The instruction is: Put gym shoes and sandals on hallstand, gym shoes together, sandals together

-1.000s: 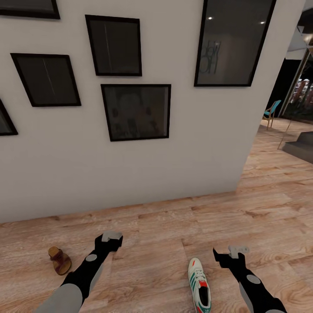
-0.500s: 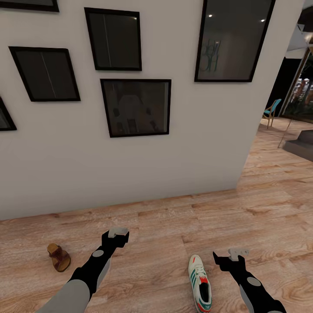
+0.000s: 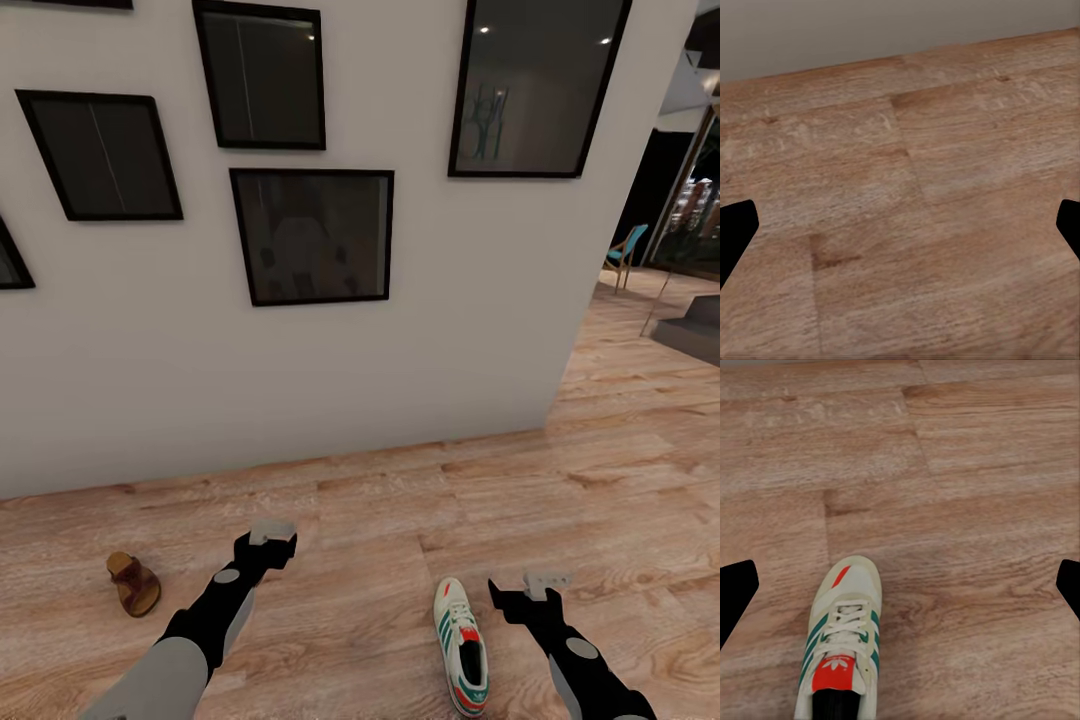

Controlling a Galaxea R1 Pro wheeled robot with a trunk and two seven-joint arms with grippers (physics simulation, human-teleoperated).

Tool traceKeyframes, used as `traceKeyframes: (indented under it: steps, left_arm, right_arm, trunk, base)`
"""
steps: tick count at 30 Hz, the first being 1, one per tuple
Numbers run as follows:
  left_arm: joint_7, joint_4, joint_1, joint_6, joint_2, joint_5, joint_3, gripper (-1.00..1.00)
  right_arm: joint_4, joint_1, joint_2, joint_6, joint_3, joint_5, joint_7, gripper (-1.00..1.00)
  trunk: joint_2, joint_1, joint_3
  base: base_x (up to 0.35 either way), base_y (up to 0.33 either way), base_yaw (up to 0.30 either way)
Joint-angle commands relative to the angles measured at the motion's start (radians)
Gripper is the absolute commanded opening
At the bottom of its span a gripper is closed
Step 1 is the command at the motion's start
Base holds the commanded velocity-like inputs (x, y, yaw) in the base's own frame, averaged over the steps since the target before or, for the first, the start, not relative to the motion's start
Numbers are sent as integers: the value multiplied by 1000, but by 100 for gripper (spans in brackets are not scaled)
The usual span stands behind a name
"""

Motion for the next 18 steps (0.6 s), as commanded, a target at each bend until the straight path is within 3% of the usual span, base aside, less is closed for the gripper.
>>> traceKeyframes:
  steps: [1,18]
  left_arm:
    - [-7,0,-1,-1,-1,-8,9,100]
    - [-8,0,1,6,0,-8,12,100]
  right_arm:
    - [1,-1,1,-4,-9,7,7,100]
    - [2,-1,4,-2,-7,4,6,100]
  trunk:
    - [-8,4,-5]
    - [-127,69,-81]
  base:
    - [0,0,0]
    - [0,0,0]
